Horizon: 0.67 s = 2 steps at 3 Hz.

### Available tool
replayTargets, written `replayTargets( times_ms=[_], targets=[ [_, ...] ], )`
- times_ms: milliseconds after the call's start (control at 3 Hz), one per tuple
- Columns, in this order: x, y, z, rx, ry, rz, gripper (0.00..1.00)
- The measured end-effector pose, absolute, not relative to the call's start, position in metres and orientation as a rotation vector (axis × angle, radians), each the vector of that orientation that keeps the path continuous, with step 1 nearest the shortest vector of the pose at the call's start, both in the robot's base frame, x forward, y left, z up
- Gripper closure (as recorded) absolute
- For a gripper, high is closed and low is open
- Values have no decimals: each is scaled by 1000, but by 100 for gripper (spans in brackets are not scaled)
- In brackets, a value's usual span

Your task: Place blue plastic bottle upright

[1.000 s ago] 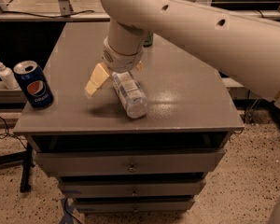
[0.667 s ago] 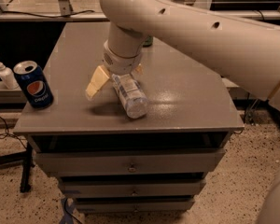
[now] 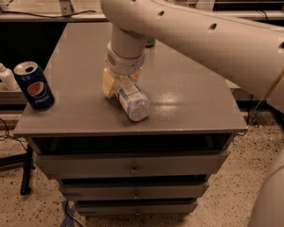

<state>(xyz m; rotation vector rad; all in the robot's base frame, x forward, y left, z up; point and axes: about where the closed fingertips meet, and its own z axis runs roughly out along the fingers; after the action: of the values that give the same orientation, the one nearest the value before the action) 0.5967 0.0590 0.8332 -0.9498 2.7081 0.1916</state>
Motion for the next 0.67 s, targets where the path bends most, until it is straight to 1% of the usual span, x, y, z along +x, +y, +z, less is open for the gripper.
replayTargets(
  times_ms=[333, 667],
  targets=[
    [602, 53, 835, -949, 2700, 145, 64],
    [621, 39, 857, -909, 2648, 136, 89]
  ],
)
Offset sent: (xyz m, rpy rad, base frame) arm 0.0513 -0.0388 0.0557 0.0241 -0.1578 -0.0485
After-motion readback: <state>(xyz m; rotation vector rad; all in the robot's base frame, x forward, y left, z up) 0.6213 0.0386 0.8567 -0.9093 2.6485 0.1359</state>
